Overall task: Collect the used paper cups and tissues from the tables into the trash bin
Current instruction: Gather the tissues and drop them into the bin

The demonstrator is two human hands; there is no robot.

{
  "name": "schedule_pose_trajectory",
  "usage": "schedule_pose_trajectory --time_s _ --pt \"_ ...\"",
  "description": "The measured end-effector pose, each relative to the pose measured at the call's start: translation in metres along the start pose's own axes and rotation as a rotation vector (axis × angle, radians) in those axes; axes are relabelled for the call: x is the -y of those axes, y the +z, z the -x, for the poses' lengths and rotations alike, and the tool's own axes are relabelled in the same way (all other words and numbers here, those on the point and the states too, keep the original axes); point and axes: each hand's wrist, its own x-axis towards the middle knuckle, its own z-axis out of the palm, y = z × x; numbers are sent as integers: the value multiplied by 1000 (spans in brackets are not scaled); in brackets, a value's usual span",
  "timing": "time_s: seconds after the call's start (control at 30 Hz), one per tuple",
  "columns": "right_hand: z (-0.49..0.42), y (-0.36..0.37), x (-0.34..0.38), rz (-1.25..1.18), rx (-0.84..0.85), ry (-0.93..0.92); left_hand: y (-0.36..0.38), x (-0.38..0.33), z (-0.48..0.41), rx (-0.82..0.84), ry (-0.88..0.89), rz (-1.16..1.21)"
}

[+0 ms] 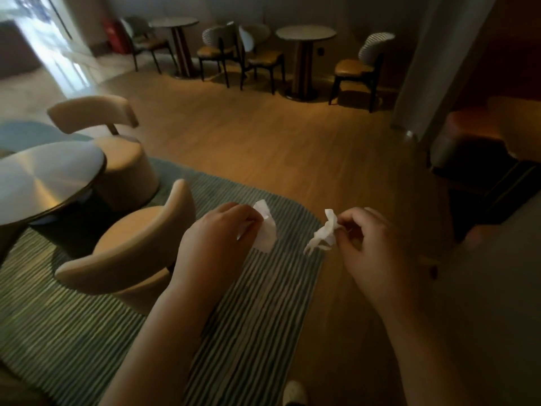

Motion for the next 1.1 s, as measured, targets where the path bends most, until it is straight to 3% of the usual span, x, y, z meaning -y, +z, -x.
schedule_pose_trajectory --time_s 0.37,0.8,1.1 --pt "-218 74 -41 -42 147 -186 22 57 -167 -134 -222 -66" --pt "-519 146 -96 60 290 -404 94 136 -462 -353 -267 55" --pt "-685 189 -142 -39 272 -300 109 157 -630 -320 -237 -11"
